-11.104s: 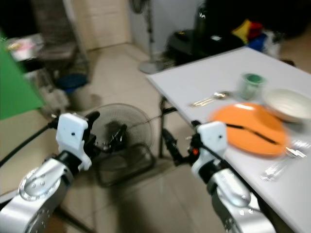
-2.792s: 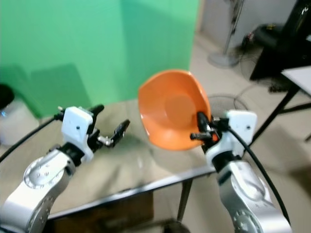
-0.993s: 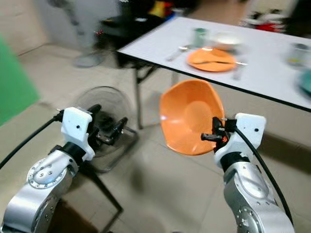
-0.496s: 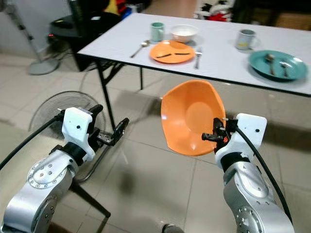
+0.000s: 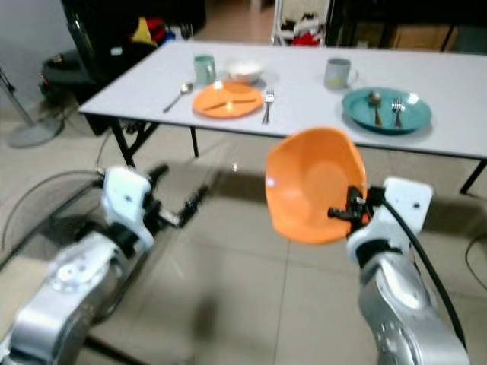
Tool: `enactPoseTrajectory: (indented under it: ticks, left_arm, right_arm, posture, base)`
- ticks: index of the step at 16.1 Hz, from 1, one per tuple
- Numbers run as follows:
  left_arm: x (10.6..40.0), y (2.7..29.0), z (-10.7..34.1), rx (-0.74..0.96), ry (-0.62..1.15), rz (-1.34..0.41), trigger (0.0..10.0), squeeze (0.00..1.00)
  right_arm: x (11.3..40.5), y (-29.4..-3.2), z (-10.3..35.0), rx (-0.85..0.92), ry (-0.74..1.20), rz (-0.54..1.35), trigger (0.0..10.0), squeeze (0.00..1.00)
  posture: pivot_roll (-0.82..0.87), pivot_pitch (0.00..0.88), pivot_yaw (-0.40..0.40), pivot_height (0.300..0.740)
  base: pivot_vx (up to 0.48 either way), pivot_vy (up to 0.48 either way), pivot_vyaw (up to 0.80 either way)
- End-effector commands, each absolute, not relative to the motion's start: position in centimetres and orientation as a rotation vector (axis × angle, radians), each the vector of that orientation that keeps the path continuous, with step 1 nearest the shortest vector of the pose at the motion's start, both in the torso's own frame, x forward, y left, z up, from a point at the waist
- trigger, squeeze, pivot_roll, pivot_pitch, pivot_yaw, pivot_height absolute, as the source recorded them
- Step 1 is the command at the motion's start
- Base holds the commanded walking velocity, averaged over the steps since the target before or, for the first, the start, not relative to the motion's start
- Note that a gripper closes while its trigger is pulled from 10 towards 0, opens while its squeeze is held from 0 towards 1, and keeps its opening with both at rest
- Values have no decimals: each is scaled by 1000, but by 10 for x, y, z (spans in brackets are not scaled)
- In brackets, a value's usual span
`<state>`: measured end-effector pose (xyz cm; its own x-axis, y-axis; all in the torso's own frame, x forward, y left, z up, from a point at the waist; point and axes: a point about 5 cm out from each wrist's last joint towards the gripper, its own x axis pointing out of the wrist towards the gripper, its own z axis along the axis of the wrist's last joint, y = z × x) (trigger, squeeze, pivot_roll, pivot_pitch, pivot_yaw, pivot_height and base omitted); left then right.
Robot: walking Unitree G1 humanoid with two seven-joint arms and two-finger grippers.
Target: Setting the table
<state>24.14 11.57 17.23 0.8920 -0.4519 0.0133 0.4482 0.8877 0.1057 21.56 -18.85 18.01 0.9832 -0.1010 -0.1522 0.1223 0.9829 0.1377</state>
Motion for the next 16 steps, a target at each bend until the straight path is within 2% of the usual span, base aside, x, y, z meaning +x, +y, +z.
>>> enactPoseTrajectory:
  ticks: [1, 6, 16]
  left_arm:
    - [243, 118, 168, 105, -12, -463, 10000, 0]
    - [244, 117, 168, 106, -15, -464, 10000, 0]
    - [247, 119, 168, 105, -19, -451, 10000, 0]
  right_arm:
    - [214, -183, 186, 158, 113, -83, 10000, 0]
    - [215, -183, 187, 166, 108, -86, 10000, 0]
    - [218, -176, 196, 220, 53, -24, 10000, 0]
  posture:
    - [20, 0, 60, 740]
    - [19, 0, 65, 740]
    - [20, 0, 65, 740]
  base:
    - [304, 0, -781]
    - [305, 0, -729]
    - [305, 0, 0]
